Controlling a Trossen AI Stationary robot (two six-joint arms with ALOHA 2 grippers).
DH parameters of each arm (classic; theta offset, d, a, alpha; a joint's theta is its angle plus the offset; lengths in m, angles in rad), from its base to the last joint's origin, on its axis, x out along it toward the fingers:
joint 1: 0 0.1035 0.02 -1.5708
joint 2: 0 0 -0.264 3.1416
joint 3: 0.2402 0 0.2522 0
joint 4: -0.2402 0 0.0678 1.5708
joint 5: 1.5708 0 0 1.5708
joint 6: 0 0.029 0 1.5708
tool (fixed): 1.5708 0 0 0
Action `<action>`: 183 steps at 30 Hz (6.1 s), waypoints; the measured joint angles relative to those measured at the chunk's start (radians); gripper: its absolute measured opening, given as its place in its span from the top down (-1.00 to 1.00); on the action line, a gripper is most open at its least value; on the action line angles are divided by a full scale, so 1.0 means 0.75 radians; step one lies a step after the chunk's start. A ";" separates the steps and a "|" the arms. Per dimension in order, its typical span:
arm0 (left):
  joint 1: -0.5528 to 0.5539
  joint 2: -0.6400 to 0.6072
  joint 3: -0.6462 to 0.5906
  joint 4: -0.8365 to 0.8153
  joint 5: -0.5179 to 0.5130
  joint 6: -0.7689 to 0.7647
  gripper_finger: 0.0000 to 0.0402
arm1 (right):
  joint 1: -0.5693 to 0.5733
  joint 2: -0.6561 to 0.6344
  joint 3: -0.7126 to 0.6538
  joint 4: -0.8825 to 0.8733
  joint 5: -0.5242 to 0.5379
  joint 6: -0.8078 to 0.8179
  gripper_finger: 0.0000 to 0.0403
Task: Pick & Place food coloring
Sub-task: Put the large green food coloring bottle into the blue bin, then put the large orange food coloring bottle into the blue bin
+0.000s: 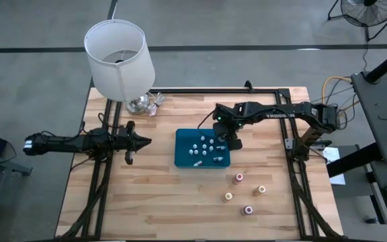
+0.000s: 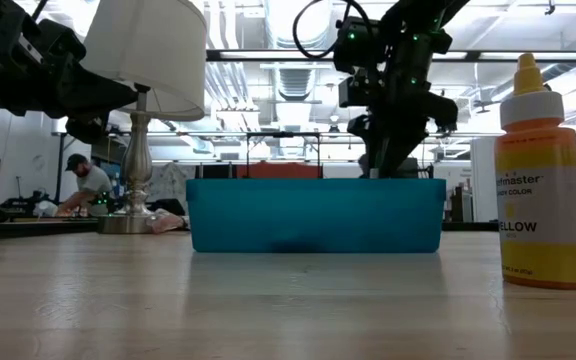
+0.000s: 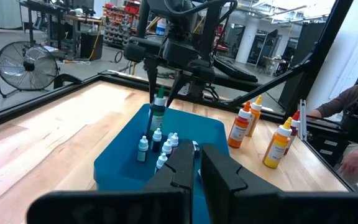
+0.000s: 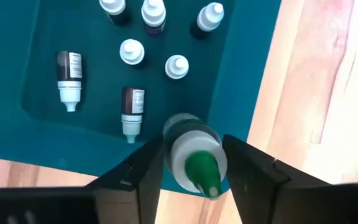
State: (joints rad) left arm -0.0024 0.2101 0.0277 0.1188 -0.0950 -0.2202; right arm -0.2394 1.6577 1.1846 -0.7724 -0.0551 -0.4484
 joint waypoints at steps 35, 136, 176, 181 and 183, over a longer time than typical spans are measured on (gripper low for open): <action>0.000 0.000 0.000 -0.001 0.000 0.000 0.99 | 0.188 -0.354 0.252 -0.318 0.001 0.209 0.07; 0.000 0.000 0.000 0.000 0.000 0.000 0.99 | 0.823 -0.202 -0.159 -0.119 0.029 0.488 -0.31; 0.000 0.000 0.000 -0.001 0.000 0.000 0.99 | 0.801 -0.232 -0.190 -0.071 -0.027 0.454 0.47; 0.000 0.000 0.000 0.000 0.000 0.000 0.99 | 0.789 -0.263 -0.089 -0.165 -0.028 0.457 0.47; 0.000 0.000 0.000 -0.001 0.000 0.000 0.99 | 0.775 -0.273 -0.032 -0.199 -0.028 0.458 0.47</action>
State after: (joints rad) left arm -0.0024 0.2102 0.0277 0.1181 -0.0950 -0.2203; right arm 0.3419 1.4528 1.1607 -0.9217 -0.0761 -0.1047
